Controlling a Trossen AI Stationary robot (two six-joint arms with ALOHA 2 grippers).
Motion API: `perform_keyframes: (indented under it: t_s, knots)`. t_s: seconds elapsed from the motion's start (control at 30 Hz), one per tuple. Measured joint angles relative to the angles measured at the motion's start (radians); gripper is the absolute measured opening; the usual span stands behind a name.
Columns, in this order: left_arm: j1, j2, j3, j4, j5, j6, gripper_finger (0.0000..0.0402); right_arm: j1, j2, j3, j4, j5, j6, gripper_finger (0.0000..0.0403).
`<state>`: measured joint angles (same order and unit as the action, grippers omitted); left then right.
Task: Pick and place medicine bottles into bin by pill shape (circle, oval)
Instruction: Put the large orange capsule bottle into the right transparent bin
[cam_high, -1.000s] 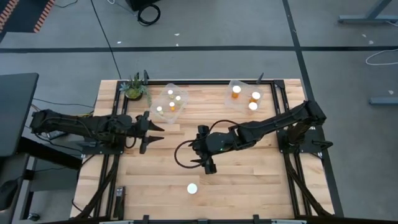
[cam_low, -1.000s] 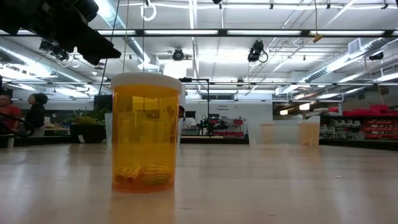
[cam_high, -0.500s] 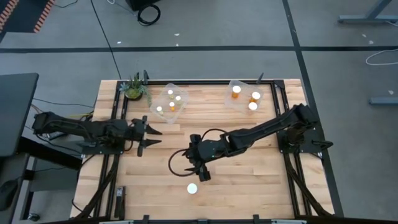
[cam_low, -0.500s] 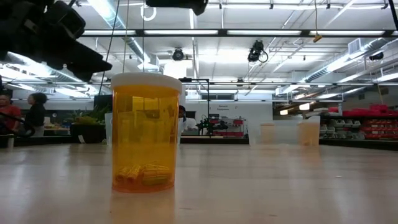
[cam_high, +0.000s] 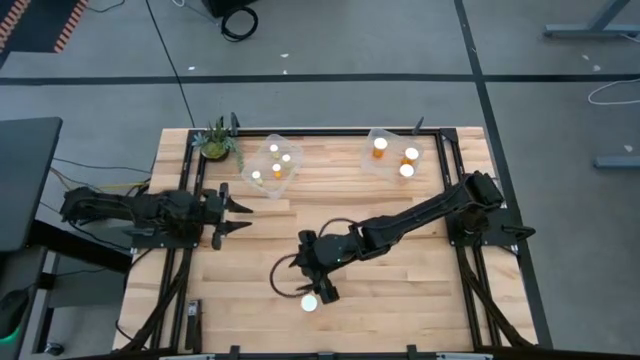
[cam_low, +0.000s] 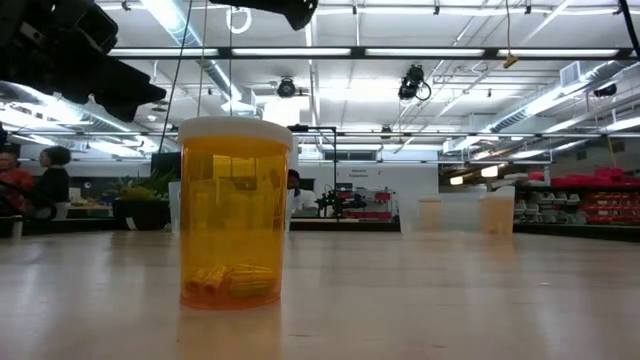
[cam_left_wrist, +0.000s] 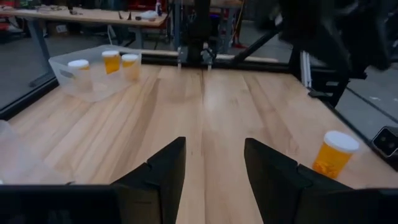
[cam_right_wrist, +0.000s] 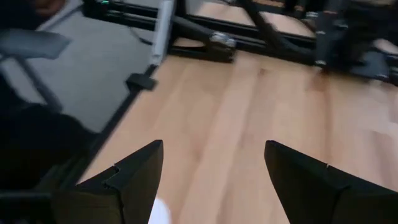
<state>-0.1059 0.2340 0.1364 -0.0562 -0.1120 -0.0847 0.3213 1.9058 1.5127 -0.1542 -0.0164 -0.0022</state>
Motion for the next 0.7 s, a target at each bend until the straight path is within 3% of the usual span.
perform_keyframes:
  t_s: [0.23, 0.5, 0.7]
  knots:
    - [-0.004, -0.087, 0.0, -0.059, -0.001, -0.001, 0.0171, 0.031, 0.067, 0.0, 0.048, -0.044, -0.071, 0.0287]
    - [-0.024, -0.151, -0.103, 0.038, 0.001, -0.041, 0.0171, 0.018, 0.147, -0.001, 0.072, -0.088, -0.069, 0.0287]
    - [-0.032, -0.188, -0.122, 0.083, 0.005, -0.005, 0.0171, 0.023, 0.175, -0.001, 0.102, -0.19, -0.076, 0.0287]
